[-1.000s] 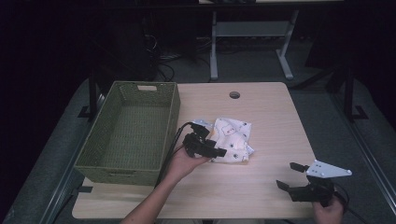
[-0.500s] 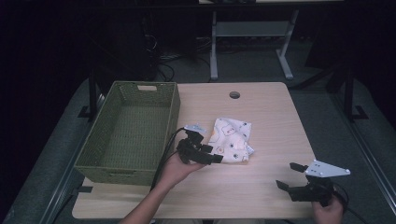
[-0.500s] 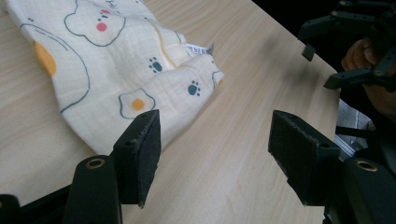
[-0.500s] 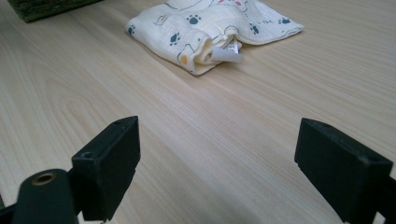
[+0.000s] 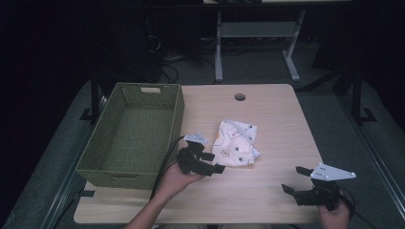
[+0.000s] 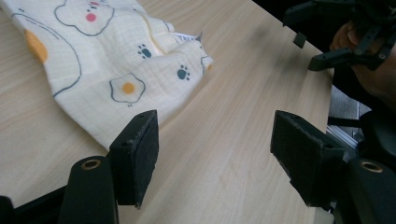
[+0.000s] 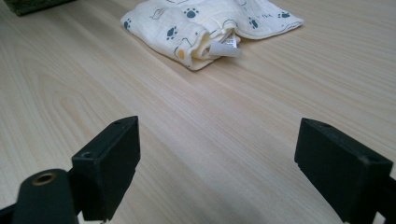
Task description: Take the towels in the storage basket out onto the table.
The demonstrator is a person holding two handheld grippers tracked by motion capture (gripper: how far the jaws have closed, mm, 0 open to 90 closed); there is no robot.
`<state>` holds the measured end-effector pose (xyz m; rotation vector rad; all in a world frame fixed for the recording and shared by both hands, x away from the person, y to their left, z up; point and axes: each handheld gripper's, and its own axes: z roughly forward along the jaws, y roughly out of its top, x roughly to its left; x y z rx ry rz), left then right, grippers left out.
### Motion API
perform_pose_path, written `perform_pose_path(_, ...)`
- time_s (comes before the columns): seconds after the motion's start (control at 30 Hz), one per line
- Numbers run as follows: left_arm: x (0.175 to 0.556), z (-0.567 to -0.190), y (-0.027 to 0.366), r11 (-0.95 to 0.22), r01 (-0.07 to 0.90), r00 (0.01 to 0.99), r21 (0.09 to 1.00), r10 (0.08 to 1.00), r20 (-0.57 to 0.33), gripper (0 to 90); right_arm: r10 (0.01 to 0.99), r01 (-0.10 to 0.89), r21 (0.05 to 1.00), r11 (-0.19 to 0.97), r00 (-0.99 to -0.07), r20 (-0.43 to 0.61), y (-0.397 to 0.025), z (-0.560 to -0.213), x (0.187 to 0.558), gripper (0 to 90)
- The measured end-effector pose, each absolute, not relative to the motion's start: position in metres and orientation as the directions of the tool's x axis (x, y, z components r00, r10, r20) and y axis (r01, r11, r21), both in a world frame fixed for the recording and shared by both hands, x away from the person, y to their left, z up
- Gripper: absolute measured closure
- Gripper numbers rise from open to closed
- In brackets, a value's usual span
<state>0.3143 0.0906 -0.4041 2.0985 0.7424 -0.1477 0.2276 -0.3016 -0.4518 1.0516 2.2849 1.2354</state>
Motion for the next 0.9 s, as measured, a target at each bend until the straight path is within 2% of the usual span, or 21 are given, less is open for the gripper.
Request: perform_pose_path(0.9,0.271,-0.409,0.082,-0.469,0.474,0.867,0.746,0.395,-0.303,30.5,0.743,0.442,0.824,0.356,-0.668,0.037,-0.301,-0.451,0.225,14.0)
